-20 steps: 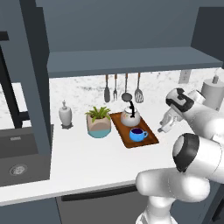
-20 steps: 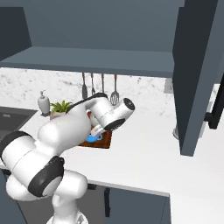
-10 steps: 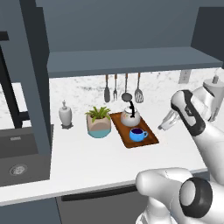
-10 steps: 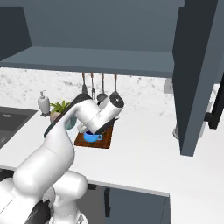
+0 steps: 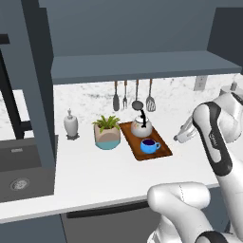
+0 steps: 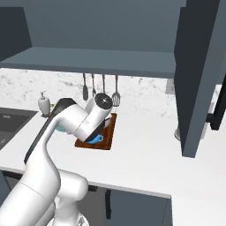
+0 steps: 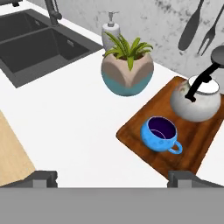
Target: Pick the kettle from the counter and place it on the tray. Then pick the mug from the cabinet and place it on the tray. Then close the cabinet doors.
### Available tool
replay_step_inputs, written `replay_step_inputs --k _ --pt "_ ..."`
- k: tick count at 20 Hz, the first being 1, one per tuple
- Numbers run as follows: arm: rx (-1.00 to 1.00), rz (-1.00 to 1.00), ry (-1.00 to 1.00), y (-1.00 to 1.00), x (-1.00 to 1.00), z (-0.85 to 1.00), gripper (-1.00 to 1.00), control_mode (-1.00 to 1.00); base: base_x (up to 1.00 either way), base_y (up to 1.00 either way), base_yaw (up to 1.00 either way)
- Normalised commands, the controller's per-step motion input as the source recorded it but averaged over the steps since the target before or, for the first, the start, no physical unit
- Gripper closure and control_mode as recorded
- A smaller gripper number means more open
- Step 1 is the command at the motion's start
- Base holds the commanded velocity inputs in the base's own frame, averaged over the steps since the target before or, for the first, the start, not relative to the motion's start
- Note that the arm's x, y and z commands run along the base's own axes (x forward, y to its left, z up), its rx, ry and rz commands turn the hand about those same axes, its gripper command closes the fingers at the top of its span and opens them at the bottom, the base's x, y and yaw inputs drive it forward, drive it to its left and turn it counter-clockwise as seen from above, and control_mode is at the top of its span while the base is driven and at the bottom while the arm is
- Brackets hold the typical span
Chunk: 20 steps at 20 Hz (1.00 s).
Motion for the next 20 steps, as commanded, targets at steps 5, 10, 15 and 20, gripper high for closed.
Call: replay_step_inputs --k 5,10,15,20 --pt "-0.03 0.0 -0.01 0.1 -0.36 0.27 -1.0 -1.0 0.0 0.0 0.0" --pt "0.0 0.0 0.0 0.0 -0.2 0.12 -1.0 -1.0 0.0 0.0 0.0" --pt "0.0 0.04 0.0 0.12 -0.15 0.12 -1.0 -1.0 0.0 0.0 0.0" --pt "0.0 0.21 -0.15 0.26 -0.23 0.22 -1.0 -1.0 0.0 0.0 0.0"
